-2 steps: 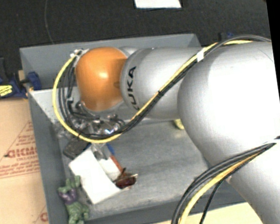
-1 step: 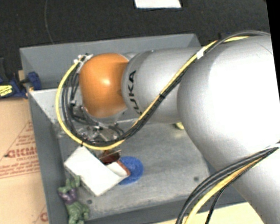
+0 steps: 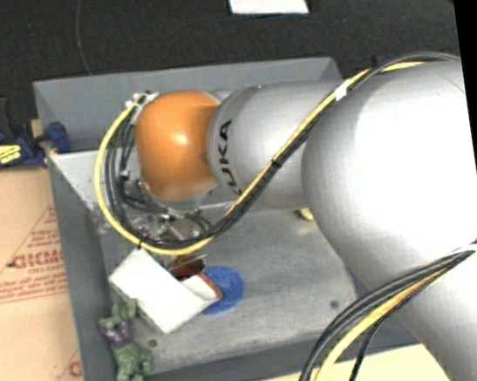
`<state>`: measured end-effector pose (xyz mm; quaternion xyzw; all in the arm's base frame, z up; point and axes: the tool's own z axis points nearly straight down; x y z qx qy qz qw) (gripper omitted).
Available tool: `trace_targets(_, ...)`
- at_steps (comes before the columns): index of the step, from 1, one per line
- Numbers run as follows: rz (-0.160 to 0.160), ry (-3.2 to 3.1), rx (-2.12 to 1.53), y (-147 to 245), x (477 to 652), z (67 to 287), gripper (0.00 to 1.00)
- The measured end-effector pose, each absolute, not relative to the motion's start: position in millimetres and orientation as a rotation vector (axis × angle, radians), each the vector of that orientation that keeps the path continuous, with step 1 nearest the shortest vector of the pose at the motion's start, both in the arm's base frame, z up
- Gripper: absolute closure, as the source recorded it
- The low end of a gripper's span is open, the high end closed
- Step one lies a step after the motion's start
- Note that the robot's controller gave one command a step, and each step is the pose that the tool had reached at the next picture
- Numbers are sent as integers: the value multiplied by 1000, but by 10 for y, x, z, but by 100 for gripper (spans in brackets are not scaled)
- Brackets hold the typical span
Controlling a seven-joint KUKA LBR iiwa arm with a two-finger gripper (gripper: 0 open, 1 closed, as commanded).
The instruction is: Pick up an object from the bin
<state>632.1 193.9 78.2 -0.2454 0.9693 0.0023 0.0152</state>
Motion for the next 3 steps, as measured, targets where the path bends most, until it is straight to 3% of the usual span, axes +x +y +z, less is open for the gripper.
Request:
trace_targets(2, 8, 3015, -762, 1933, 6321, 904, 100)
trace_targets(3, 8, 3023, -764, 1926, 6301, 1160, 100)
